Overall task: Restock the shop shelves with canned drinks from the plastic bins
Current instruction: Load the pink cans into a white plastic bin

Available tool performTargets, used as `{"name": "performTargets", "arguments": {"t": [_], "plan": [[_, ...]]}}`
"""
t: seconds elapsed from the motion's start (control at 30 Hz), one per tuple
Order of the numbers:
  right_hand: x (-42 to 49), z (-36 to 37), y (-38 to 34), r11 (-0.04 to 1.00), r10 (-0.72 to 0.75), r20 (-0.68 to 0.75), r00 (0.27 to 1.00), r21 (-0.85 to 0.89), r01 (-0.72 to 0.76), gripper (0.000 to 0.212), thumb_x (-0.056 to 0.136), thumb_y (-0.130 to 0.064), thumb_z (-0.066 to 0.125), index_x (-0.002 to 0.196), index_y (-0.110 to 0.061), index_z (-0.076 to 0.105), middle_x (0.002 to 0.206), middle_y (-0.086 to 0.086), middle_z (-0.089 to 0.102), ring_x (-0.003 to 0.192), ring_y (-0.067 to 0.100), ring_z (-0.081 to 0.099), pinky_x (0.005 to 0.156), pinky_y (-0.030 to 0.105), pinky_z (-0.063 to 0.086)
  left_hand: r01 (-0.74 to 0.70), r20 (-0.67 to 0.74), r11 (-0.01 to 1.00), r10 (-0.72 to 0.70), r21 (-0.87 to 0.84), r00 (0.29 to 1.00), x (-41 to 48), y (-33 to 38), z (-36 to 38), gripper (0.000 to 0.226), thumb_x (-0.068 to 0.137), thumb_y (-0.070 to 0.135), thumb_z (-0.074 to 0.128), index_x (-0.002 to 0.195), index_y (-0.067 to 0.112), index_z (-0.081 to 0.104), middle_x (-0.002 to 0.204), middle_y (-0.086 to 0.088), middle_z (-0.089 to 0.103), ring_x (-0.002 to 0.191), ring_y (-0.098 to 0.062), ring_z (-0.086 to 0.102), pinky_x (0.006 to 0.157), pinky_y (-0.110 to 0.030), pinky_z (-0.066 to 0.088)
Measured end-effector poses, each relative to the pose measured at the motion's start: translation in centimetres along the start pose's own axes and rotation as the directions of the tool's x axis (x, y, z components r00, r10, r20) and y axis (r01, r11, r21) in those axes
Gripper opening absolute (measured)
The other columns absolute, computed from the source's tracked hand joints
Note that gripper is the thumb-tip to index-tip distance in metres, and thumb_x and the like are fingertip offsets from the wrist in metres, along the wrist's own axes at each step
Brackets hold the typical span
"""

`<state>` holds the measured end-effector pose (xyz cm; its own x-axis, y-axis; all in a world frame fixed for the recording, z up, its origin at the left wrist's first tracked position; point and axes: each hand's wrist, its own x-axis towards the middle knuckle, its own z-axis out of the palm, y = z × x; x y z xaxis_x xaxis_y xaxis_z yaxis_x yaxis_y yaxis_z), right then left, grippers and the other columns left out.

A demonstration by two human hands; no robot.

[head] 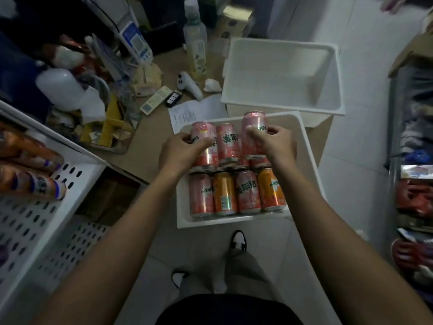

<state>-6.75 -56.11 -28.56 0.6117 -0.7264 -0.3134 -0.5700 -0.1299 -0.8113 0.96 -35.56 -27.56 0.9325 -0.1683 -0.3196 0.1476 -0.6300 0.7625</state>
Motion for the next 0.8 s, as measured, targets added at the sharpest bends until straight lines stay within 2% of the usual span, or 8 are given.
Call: {"name": "performTargets", "arguments": {"t": [0.13, 0.23, 0.3, 0.4, 0.5, 0.6, 0.7, 0.8], "plan": [[1.2, 0.5, 1.0, 0.998, 0.040, 0.019, 0.999, -0.043, -0.039, 0.079, 0.052, -0.081, 0.069, 0.107, -0.025, 0.074, 0.095, -0.003, 0.076, 0.086, 0.017, 0.072, 0.081, 0.045, 0.060, 0.019, -0.041, 0.992, -0.014, 0.128, 0.999, 1.0, 0.1, 0.9, 0.056, 0.072, 0.069, 0.074, 0.105, 0.024, 0.070, 0.093, 0.009, 0.072, 0.081, -0.009, 0.069, 0.075, -0.032, 0.057], [2.0, 1.1, 1.4, 0.992, 0.053, 0.045, 0.998, -0.115, -0.047, 0.071, 0.063, -0.074, 0.073, 0.113, -0.024, 0.072, 0.103, -0.001, 0.075, 0.092, 0.019, 0.070, 0.084, 0.044, 0.058, 0.027, -0.069, 0.978, -0.013, 0.205, 0.998, 1.8, 0.4, 1.7, 0.058, 0.073, 0.070, 0.071, 0.107, 0.023, 0.067, 0.097, 0.006, 0.071, 0.082, -0.012, 0.068, 0.077, -0.034, 0.057], [2.3, 1.6, 1.6, 0.989, 0.064, 0.065, 0.996, -0.138, -0.054, 0.080, 0.058, -0.079, 0.071, 0.114, -0.023, 0.070, 0.103, -0.001, 0.074, 0.092, 0.020, 0.070, 0.083, 0.045, 0.058, 0.017, -0.091, 0.966, 0.007, 0.257, 0.996, 2.3, 0.6, 2.1, 0.064, 0.072, 0.073, 0.069, 0.110, 0.023, 0.067, 0.099, 0.006, 0.071, 0.085, -0.014, 0.067, 0.076, -0.034, 0.055], [3.3, 2.6, 2.2, 0.984, 0.054, 0.074, 0.996, -0.174, -0.040, 0.091, 0.044, -0.091, 0.057, 0.103, -0.023, 0.071, 0.096, -0.003, 0.073, 0.085, 0.020, 0.070, 0.077, 0.044, 0.059, -0.014, -0.090, 0.952, 0.043, 0.306, 0.995, 3.1, 0.7, 2.4, 0.074, 0.070, 0.079, 0.066, 0.117, 0.022, 0.065, 0.103, 0.009, 0.068, 0.088, -0.014, 0.066, 0.071, -0.032, 0.051], [3.5, 2.8, 1.9, 0.963, 0.051, 0.068, 0.996, -0.269, -0.031, 0.086, 0.052, -0.090, 0.058, 0.101, -0.020, 0.070, 0.099, 0.001, 0.071, 0.086, 0.022, 0.067, 0.077, 0.041, 0.057, -0.029, -0.099, 0.953, 0.062, 0.300, 0.993, 3.6, 0.6, 2.4, 0.083, 0.061, 0.090, 0.061, 0.114, 0.026, 0.069, 0.106, 0.008, 0.069, 0.086, -0.010, 0.067, 0.068, -0.030, 0.054], [3.4, 2.9, 1.4, 0.958, 0.047, 0.052, 0.998, -0.285, -0.031, 0.090, 0.064, -0.084, 0.065, 0.120, -0.015, 0.063, 0.117, 0.006, 0.067, 0.104, 0.026, 0.063, 0.088, 0.046, 0.055, -0.030, -0.055, 0.948, 0.050, 0.315, 0.997, 3.8, 1.0, 2.1, 0.083, 0.064, 0.087, 0.064, 0.115, 0.022, 0.069, 0.102, 0.012, 0.068, 0.081, -0.006, 0.063, 0.060, -0.025, 0.044], [3.4, 2.8, 0.5, 0.974, -0.007, -0.007, 1.000, -0.228, 0.005, 0.084, 0.078, -0.077, 0.058, 0.132, -0.013, 0.057, 0.129, 0.008, 0.059, 0.118, 0.028, 0.055, 0.100, 0.050, 0.047, -0.019, -0.026, 0.951, 0.029, 0.310, 0.999, 3.5, 1.1, 1.7, 0.087, 0.069, 0.081, 0.068, 0.129, 0.018, 0.056, 0.108, 0.012, 0.059, 0.089, -0.010, 0.059, 0.061, -0.027, 0.040], [3.0, 2.6, -0.8, 0.993, -0.064, -0.083, 0.994, -0.107, 0.055, 0.066, 0.089, -0.066, 0.049, 0.131, -0.017, 0.059, 0.128, 0.005, 0.059, 0.117, 0.024, 0.053, 0.102, 0.050, 0.045, -0.035, -0.017, 0.966, 0.041, 0.258, 0.999, 2.8, 0.5, 1.0, 0.081, 0.076, 0.074, 0.069, 0.133, 0.019, 0.053, 0.120, 0.004, 0.065, 0.095, -0.013, 0.061, 0.069, -0.029, 0.044]]}}
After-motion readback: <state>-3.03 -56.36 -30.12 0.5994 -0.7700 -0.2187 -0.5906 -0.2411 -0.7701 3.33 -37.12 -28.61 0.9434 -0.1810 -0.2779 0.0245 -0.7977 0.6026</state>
